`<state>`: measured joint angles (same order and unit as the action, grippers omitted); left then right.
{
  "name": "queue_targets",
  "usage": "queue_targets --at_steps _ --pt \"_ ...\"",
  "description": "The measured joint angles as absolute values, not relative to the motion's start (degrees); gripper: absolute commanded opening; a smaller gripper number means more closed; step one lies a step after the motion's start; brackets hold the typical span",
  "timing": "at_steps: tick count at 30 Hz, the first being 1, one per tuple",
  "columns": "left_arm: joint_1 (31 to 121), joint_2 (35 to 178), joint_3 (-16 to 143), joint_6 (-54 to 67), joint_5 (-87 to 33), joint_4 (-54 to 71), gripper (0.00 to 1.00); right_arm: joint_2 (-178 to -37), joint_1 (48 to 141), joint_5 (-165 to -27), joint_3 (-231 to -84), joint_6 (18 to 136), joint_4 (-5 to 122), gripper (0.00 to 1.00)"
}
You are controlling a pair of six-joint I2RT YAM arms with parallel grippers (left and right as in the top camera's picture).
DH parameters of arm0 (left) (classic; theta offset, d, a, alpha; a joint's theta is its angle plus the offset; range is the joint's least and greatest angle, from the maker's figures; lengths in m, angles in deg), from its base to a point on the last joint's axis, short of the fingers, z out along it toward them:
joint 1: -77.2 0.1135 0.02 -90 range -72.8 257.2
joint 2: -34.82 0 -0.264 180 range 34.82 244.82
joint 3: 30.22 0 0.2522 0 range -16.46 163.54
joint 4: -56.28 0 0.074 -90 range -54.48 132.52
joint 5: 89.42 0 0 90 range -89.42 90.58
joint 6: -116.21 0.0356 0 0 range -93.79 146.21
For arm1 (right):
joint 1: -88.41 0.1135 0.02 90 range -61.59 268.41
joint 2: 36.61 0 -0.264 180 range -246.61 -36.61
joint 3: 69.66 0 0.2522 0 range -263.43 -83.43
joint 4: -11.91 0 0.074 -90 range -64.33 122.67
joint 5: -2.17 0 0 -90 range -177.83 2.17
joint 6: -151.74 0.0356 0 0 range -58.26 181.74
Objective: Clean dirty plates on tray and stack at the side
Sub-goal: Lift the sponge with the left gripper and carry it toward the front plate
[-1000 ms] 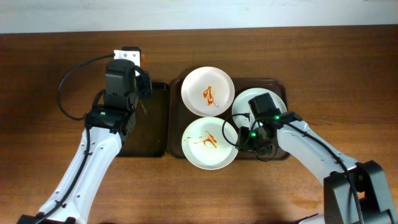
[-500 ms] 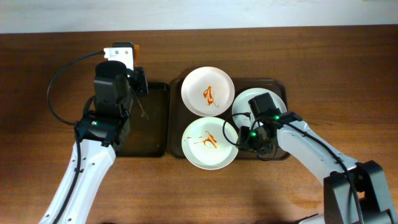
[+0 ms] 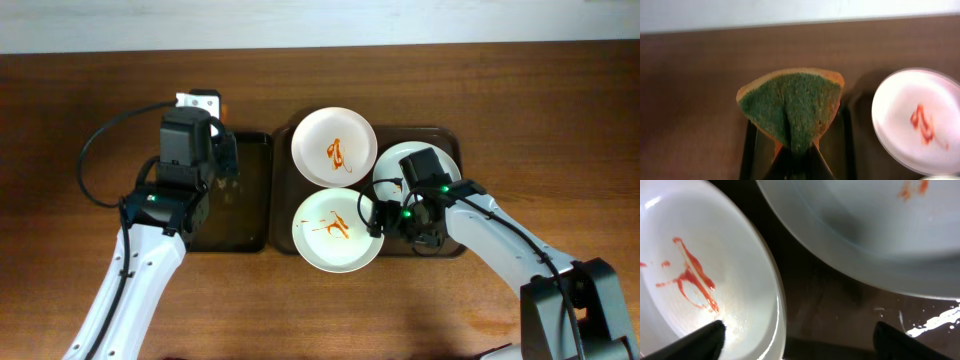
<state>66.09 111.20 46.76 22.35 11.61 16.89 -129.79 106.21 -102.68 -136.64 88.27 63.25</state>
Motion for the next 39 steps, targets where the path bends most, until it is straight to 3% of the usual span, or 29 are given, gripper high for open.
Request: queue_targets --at_steps 2,3,5,6,12,21,25,27,30,36,39 --pt "66.1 111.2 46.8 22.4 11.5 13.0 0.00 -129.8 106.2 -102.7 -136.6 88.4 63.0 0.97" --pt "66.1 111.4 46.8 22.4 11.3 11.7 0.00 -129.8 106.2 -102.7 -136.6 88.3 62.9 0.91" --pt "66.1 112.9 46.8 22.4 9.9 11.7 0.00 -129.8 106.2 -102.7 -136.6 88.3 62.9 0.69" --pt "66.1 115.1 46.6 22.4 8.7 11.6 0.00 -129.8 106.2 -102.6 -136.6 88.3 62.9 0.65" --pt "66.1 129.3 45.9 22.4 4.0 7.3 0.00 -129.8 106.3 -102.7 -136.6 88.4 62.8 0.55" --pt "66.1 131.0 45.9 22.4 -0.7 5.6 0.00 -129.8 106.5 -102.7 -136.6 88.6 62.5 0.43" --pt "66.1 131.0 45.9 22.4 -1.0 5.6 0.00 -130.3 109.1 -102.7 -136.6 89.2 61.5 0.31" --pt "66.1 131.0 45.9 22.3 -1.0 5.6 0.00 -132.4 109.3 -102.7 -136.6 90.1 61.1 0.15" --pt "66.1 131.0 45.9 22.3 -1.0 5.6 0.00 -135.0 109.3 -102.8 -136.7 91.0 60.7 0.05" --pt "66.1 130.1 45.9 22.4 -1.2 5.4 0.00 -135.0 109.3 -103.3 -137.5 91.3 60.1 0.04" --pt "66.2 123.4 45.9 22.3 -8.6 6.2 0.00 -135.0 109.3 -103.4 -137.6 91.3 60.0 0.04"
